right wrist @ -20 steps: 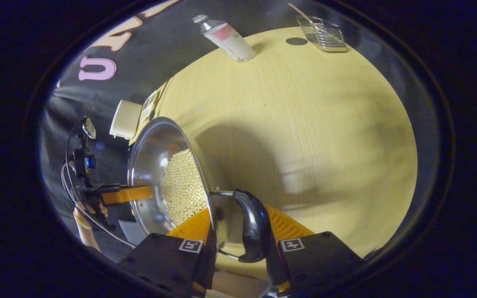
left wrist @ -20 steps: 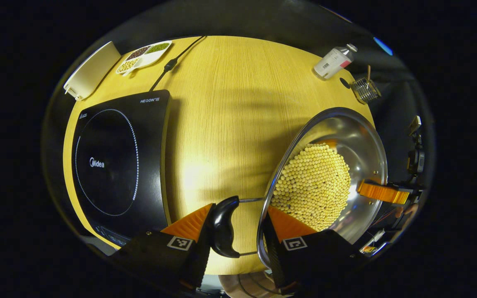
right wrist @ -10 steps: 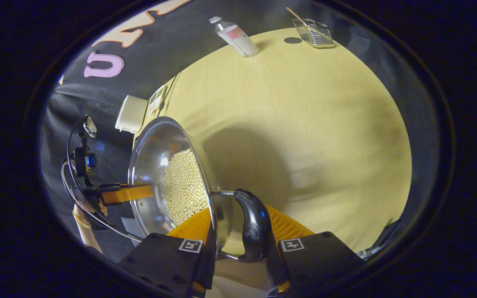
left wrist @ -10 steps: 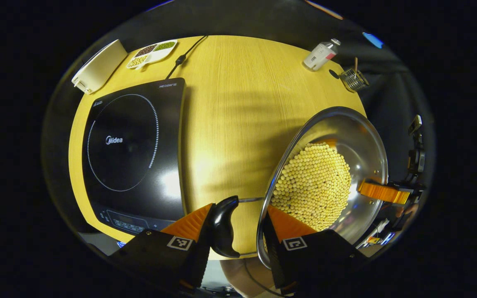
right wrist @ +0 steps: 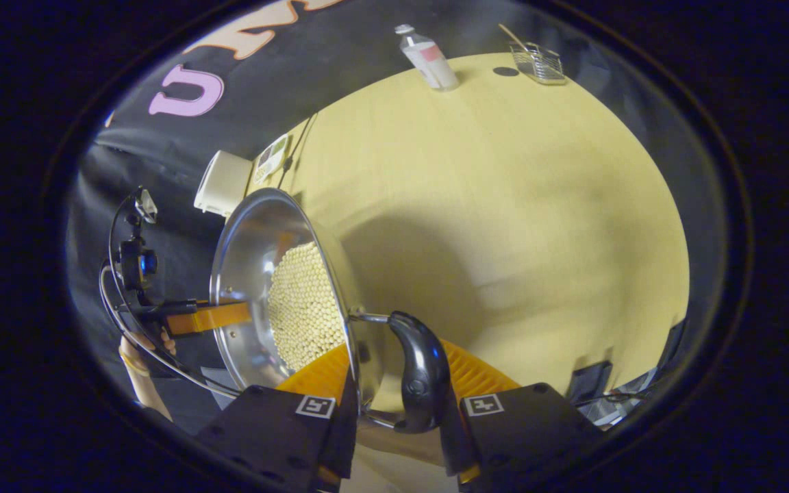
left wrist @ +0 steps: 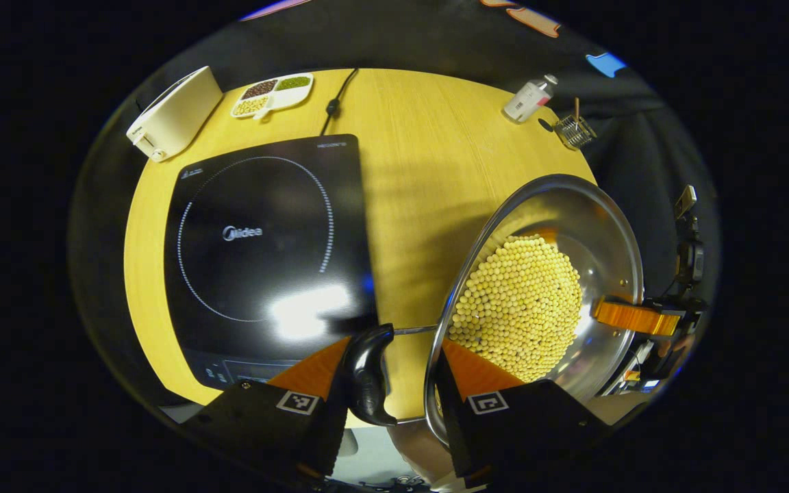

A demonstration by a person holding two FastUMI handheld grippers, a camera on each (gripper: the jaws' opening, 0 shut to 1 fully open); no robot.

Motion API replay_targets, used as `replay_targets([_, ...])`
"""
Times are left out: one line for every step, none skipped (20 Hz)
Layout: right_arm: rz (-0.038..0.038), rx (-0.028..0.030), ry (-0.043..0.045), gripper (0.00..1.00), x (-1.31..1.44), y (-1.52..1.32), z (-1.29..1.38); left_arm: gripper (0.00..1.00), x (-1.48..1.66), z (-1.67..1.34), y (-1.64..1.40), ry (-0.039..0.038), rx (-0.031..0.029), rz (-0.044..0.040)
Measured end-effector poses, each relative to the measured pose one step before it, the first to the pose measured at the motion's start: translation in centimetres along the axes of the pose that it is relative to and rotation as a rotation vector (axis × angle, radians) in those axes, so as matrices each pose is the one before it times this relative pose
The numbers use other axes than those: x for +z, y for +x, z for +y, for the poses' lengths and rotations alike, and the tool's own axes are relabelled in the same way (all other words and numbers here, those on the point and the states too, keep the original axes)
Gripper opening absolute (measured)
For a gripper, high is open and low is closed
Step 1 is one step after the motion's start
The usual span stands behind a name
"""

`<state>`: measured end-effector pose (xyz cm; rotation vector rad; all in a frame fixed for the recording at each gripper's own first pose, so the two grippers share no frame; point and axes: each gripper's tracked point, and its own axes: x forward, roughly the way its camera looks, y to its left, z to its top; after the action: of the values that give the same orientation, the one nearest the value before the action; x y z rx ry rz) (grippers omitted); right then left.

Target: First push the handle of the pot to place it horizontally, then grasp the pot with both hands and set it on the induction cooktop.

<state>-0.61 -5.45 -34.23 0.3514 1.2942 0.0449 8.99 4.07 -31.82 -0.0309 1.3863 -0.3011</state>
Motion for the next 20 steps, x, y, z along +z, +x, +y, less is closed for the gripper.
replay_targets([-0.00822, -0.00059, 0.00543, 0.53, -0.355, 0.268, 1.290, 0.64, 0.054, 1.287, -0.529, 0.00397, -0.00259, -0.00785])
replay_targets([-0.00679, 0.00041, 0.00495, 0.53, -0.433, 0.316, 1.415, 0.64, -0.125, 1.247, -0.610, 0.00505, 0.00159, -0.00701])
replay_targets([-0.00477, 0.00081, 0.00278, 0.53, -0.558, 0.440, 1.378, 0.64, -0.004, 1.427, -0.585, 0.00686, 0.00435, -0.00896])
replay_targets([-0.00500, 0.00264, 0.00182, 0.53, -0.429, 0.555, 1.412, 0.64, -0.090, 1.405, -0.409, 0.00820, 0.00464, -0.00838])
replay_targets([-0.00224, 0.00342, 0.00207, 0.53, -0.286, 0.569, 1.353, 0.64, -0.019, 1.472, -0.487, 0.00409, 0.00455, -0.00850])
replay_targets([-0.00320, 0.00371, 0.00037, 0.53, -0.486, 0.516, 1.391, 0.64, -0.023, 1.478, -0.382, 0.00345, 0.00395, -0.00722])
replay_targets([-0.00166, 0.00252, -0.00183, 0.53, -0.227, 0.632, 1.259, 0.64, -0.065, 1.434, -0.230, 0.00000, 0.00431, -0.00399])
replay_targets([-0.00288, 0.00285, -0.00219, 0.53, -0.271, 0.645, 1.271, 0.64, -0.132, 1.311, -0.253, -0.00203, 0.00480, -0.00545])
replay_targets([-0.00271, 0.00270, -0.00473, 0.51, -0.106, 0.637, 1.187, 0.64, 0.017, 1.425, -0.144, -0.00573, 0.00341, -0.00691])
replay_targets([-0.00604, 0.00226, -0.00761, 0.53, 0.083, 0.653, 1.133, 0.64, 0.209, 1.287, -0.073, -0.00703, 0.00211, -0.00978])
replay_targets([-0.00303, 0.00072, -0.00523, 0.53, 0.149, 0.659, 1.015, 0.64, 0.194, 1.136, -0.072, -0.00246, 0.00142, -0.00776])
replay_targets([0.00087, -0.00072, -0.00192, 0.53, 0.161, 0.777, 0.995, 0.64, 0.229, 1.099, -0.034, -0.00081, 0.00278, -0.00746])
replay_targets([0.00306, -0.00160, 0.00191, 0.53, 0.071, 0.667, 1.031, 0.64, 0.300, 1.103, 0.039, 0.00283, 0.00343, -0.00463])
replay_targets([0.00028, -0.00247, -0.00122, 0.53, 0.254, 0.633, 0.857, 0.64, 0.419, 1.035, 0.003, 0.00647, 0.00323, -0.00836])
replay_targets([-0.00208, -0.00198, -0.00202, 0.53, 0.346, 0.585, 0.756, 0.64, 0.457, 1.017, 0.092, 0.00615, 0.00255, -0.00850])
replay_targets([-0.00329, -0.00138, 0.00148, 0.54, 0.315, 0.637, 0.791, 0.64, 0.483, 1.019, 0.264, 0.00129, 0.00139, -0.00736])
replay_targets([-0.00282, 0.00035, 0.00206, 0.54, 0.287, 0.612, 0.751, 0.65, 0.385, 0.858, 0.164, -0.00257, 0.00213, -0.00209])
replay_targets([-0.00225, 0.00098, 0.00346, 0.54, 0.415, 0.613, 0.630, 0.65, 0.415, 0.814, 0.176, -0.00142, 0.00277, -0.00401])
replay_targets([-0.00178, 0.00099, 0.00622, 0.53, 0.430, 0.682, 0.609, 0.65, 0.549, 0.725, 0.266, 0.00345, 0.00405, -0.00164])
replay_targets([-0.00300, 0.00117, 0.00503, 0.47, 0.528, 0.653, 0.540, 0.65, 0.487, 0.732, 0.118, 0.00654, 0.00446, -0.00916])
